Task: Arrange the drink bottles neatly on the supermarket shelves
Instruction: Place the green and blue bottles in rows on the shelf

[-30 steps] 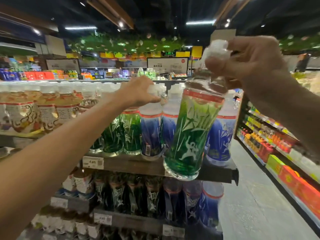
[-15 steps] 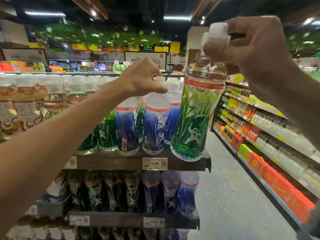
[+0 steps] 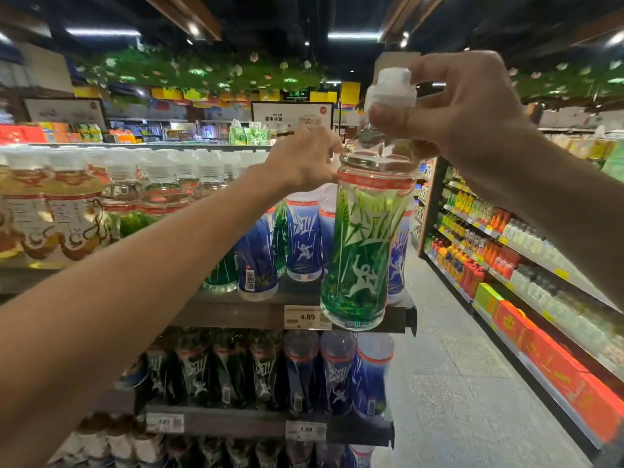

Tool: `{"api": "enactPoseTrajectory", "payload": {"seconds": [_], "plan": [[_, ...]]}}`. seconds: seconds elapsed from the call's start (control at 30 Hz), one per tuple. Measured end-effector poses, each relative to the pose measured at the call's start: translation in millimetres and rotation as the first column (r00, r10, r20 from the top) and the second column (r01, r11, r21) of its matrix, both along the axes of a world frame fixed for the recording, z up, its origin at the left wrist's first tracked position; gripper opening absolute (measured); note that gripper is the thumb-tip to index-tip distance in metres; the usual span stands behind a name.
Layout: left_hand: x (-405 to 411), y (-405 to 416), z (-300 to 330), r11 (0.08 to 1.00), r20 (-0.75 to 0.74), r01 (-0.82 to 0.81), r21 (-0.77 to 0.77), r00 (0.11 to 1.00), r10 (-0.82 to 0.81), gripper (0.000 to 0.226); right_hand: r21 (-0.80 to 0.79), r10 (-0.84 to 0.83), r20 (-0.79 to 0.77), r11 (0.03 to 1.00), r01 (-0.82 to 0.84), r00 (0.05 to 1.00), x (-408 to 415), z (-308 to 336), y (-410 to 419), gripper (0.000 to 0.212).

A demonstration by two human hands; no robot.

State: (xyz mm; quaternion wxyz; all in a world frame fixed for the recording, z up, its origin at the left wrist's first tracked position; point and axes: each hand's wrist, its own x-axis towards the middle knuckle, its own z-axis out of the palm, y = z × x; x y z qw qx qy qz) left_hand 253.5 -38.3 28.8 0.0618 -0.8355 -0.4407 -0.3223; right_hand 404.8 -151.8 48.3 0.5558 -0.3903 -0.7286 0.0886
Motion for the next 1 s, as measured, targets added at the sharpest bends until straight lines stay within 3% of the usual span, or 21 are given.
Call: {"api": "enactPoseTrajectory", "payload": {"seconds": [0.07, 0.2, 0.4, 0.53, 0.67, 0.77, 0.9, 1.0], "plan": [[-2, -2, -4, 1.0, -0.013, -0.002, -0.017, 1.0, 0.002, 0.027, -0.014, 0.003, 0.013, 1.0, -0.003, 1.0, -6, -2, 4, 0.056], [-10, 0, -4, 0.992, -0.1, 0.015, -0.124, 0.995, -0.028, 0.014, -0.033, 0.011, 0.04, 0.999, -0.009, 0.999, -14, -7, 15, 0.061], [-60, 11, 1, 0.97, -0.279, -0.235, -0.059, 0.937, 0.21, 0.057, -0.062, 0.037, 0.04, 0.998, -0.034, 0.999, -23, -14, 30, 0.071], [-73, 18, -9, 0.956, -0.129, -0.275, -0.099, 0.956, 0.262, 0.081, -0.065, 0.044, 0.048, 0.997, -0.041, 0.998, -28, -18, 32, 0.068], [-69, 22, -5, 0.943, -0.036, -0.319, -0.095, 0.948, 0.317, 0.029, -0.084, 0.062, 0.049, 0.995, -0.058, 0.997, -23, -19, 29, 0.063], [-57, 20, 2, 0.966, 0.042, -0.25, -0.069, 0.967, 0.253, 0.036, -0.071, 0.055, 0.047, 0.996, -0.052, 0.997, -15, -17, 23, 0.062], [-26, 19, 3, 0.986, 0.071, -0.167, -0.021, 0.983, 0.168, 0.027, -0.079, 0.076, 0.075, 0.994, -0.07, 0.994, -13, -17, 19, 0.065], [-15, 19, 4, 0.996, 0.057, -0.085, -0.012, 0.995, 0.085, 0.003, -0.081, 0.102, 0.105, 0.992, -0.094, 0.989, -19, -20, 19, 0.057]]}}
